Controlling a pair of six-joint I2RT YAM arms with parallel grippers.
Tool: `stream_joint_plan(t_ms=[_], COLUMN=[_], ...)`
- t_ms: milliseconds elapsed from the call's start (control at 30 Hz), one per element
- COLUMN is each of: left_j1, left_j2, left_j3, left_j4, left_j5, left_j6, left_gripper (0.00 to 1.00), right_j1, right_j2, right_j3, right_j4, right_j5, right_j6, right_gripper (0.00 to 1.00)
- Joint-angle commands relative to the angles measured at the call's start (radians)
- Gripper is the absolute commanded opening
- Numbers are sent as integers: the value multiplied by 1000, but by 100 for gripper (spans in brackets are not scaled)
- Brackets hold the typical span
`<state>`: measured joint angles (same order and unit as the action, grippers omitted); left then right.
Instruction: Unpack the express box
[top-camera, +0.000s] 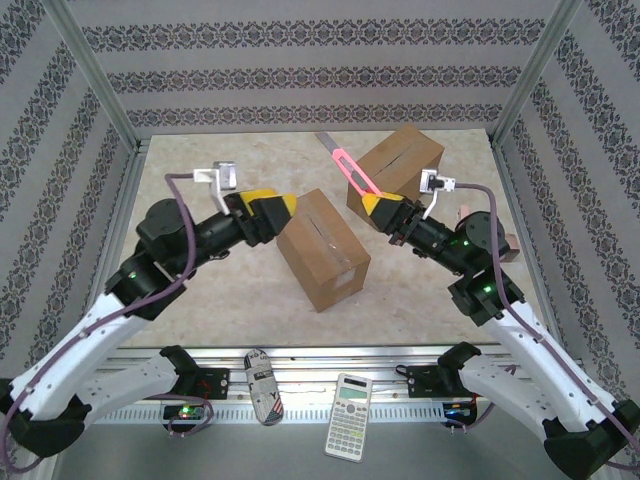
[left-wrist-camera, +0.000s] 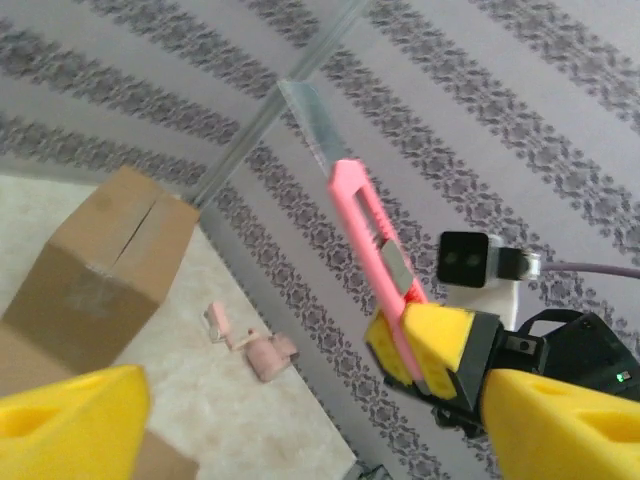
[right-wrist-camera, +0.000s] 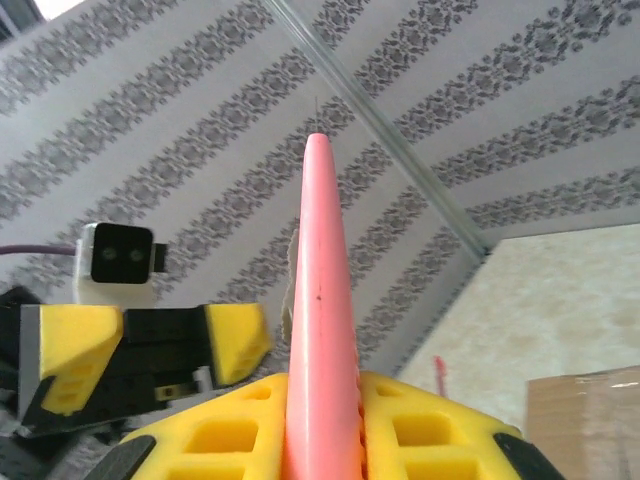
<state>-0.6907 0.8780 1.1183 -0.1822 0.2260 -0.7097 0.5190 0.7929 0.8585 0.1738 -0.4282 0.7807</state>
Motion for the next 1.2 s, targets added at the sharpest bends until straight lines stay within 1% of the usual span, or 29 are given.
stream_joint_plan(t_ms=[0, 67, 133, 233, 267, 433, 567, 667, 900, 1067, 1167], left_j1=[10, 10, 10, 7, 4, -37, -100, -147, -206, -226, -227], left_j2=[-12, -12, -3, 31, 45, 90, 133, 158, 278, 387, 442], left_j3=[-13, -62, -124, -213, -244, -374, -453, -501, -577, -588, -588], left_j4=[-342, -388, -387, -338, -312, -138, -5, 77, 298, 439, 491], left_j5=[-70, -64, -52, -20, -11, 22, 6, -31, -57, -68, -81], left_j6=[43, 19, -4, -36, -50, -116, -165, -201, -292, -336, -351], left_gripper=[64, 51, 36, 2, 0, 0, 0, 0, 0, 0, 0], right_j1=[-2, -1, -1, 3, 8, 33, 48, 53, 55, 56, 56], right_j2=[14, 30, 43, 74, 86, 142, 211, 260, 388, 454, 477], right_j3=[111, 143, 139, 121, 112, 67, 27, -15, -17, 13, 31], right_j4=[-295, -364, -371, -351, -337, -250, -153, -50, 59, 70, 60], right_j5=[80, 115, 139, 161, 169, 244, 300, 320, 306, 288, 283], right_j6=[-208, -263, -286, -304, -313, -366, -412, -429, -433, -443, -449], right_gripper=[0, 0, 0, 0, 0, 0, 0, 0, 0, 0, 0])
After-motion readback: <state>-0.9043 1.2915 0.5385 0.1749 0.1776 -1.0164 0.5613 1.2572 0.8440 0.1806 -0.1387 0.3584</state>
